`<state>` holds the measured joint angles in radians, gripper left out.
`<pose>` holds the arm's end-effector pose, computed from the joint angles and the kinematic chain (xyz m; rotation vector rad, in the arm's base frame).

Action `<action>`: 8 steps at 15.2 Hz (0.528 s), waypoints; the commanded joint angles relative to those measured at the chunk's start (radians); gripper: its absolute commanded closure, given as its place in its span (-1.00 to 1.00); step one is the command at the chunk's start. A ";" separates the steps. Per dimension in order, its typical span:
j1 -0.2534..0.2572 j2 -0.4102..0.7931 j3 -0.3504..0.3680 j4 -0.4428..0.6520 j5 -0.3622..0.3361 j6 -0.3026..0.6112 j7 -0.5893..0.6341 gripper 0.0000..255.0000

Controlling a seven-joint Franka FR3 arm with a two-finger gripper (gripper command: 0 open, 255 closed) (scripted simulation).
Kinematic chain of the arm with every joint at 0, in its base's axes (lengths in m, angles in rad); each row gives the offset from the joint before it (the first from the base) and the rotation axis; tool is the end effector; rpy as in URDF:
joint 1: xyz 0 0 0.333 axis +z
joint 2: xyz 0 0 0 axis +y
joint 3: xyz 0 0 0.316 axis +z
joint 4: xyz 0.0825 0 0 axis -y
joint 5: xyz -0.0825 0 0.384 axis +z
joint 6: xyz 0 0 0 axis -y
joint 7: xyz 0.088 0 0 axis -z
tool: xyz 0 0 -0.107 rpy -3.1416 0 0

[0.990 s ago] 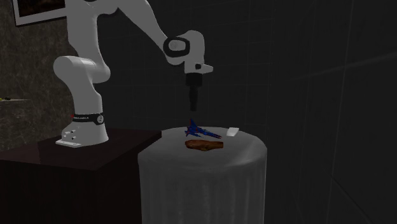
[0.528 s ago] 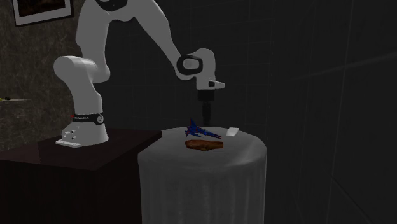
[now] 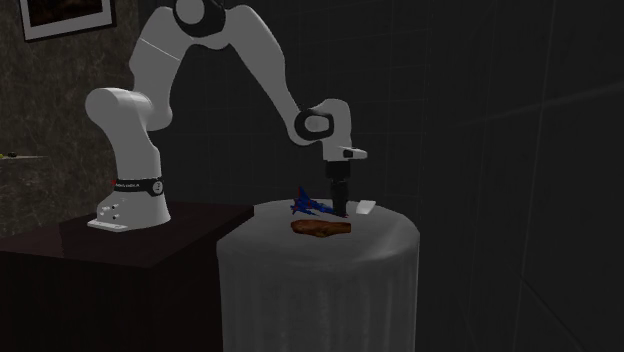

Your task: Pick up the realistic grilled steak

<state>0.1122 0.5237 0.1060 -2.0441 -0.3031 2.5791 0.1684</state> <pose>0.5811 0.1337 0.1832 3.0042 0.4397 0.0614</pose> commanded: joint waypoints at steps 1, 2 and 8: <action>0.003 0.026 -0.006 0.007 -0.008 0.019 0.006 -1.00; 0.006 0.038 -0.009 0.010 -0.011 0.028 0.009 -1.00; 0.012 0.067 -0.017 0.016 -0.020 0.051 0.019 1.00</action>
<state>0.1238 0.5891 0.0892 -2.0280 -0.3228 2.6290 0.1868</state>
